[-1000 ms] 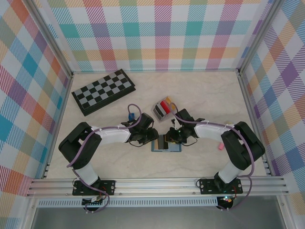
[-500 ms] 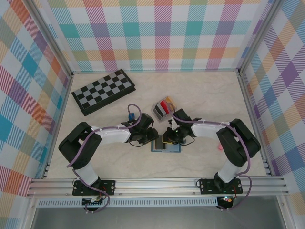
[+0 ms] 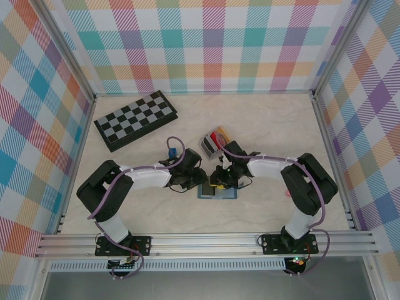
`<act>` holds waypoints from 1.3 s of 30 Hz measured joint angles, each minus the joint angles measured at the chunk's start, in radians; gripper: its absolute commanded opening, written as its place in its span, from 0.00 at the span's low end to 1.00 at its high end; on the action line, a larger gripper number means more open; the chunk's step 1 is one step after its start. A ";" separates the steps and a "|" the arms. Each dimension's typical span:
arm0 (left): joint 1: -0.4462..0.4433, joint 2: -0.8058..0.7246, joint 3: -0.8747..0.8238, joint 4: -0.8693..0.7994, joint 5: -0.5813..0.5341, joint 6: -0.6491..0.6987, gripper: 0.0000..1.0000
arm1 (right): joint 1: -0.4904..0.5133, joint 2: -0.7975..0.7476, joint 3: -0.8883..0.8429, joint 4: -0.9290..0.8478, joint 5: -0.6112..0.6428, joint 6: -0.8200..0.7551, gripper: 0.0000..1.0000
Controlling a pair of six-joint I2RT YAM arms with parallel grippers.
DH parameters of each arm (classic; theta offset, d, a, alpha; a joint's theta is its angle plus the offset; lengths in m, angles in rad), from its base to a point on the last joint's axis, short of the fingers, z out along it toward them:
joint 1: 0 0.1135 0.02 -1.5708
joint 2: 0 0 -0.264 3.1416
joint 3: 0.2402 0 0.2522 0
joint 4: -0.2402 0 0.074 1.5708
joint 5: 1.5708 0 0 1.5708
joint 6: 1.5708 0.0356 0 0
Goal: Put the credit cards into the card holder
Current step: Insert the credit card into the card slot, then pick up the credit card from the storage box.
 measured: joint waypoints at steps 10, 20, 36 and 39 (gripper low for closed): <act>0.000 0.001 -0.006 0.003 -0.007 -0.003 0.35 | -0.001 -0.076 -0.030 -0.113 0.168 -0.064 0.36; 0.000 -0.026 -0.006 -0.020 -0.021 0.001 0.41 | -0.067 -0.206 0.126 -0.317 0.278 -0.172 0.82; 0.170 0.013 0.218 -0.079 0.015 0.067 0.51 | -0.221 0.150 0.742 -0.486 0.457 -0.548 0.71; 0.186 0.089 0.315 -0.080 0.033 0.069 0.51 | -0.244 0.224 0.789 -0.531 0.448 -0.564 0.65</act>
